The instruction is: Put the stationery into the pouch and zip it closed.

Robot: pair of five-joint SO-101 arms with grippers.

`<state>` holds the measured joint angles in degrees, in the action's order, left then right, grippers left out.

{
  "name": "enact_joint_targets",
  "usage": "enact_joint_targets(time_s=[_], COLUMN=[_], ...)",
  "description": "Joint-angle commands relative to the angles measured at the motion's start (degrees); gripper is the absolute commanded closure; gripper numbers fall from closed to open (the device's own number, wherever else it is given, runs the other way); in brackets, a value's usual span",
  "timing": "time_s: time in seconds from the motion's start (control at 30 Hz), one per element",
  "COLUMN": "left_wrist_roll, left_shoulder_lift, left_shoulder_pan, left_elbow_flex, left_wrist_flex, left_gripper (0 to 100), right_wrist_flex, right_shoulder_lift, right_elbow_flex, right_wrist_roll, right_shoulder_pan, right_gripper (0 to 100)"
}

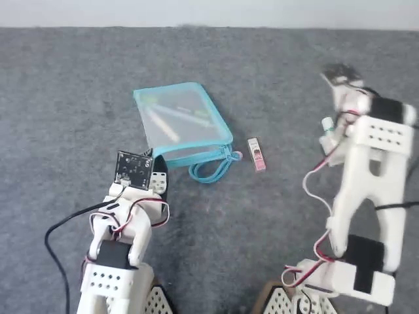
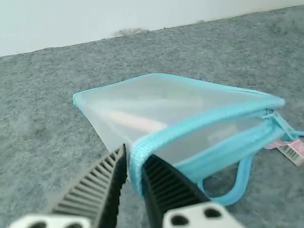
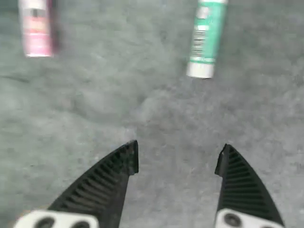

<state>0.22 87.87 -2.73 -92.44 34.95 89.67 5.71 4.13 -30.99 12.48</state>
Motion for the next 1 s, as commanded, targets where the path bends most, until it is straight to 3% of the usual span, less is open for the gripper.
enact_joint_targets(time_s=[0.0, 0.5, 0.97], left_wrist_roll=[-0.79, -0.79, -0.79], left_shoulder_lift=[-0.35, 0.00, 0.09], left_shoulder_pan=[1.49, 1.05, -0.70], left_elbow_flex=[0.75, -0.31, -0.13], left_wrist_flex=[-0.44, -0.09, -0.18], left_gripper=[99, 99, 99], right_wrist_flex=[-7.43, -25.10, -25.89], right_shoulder_lift=[-1.36, -18.24, -32.13], right_elbow_flex=[2.81, 1.85, -5.27], right_wrist_roll=[-5.36, -8.35, -8.35], right_shoulder_pan=[2.42, 0.84, -0.04], right_gripper=[72.9, 72.9, 76.6])
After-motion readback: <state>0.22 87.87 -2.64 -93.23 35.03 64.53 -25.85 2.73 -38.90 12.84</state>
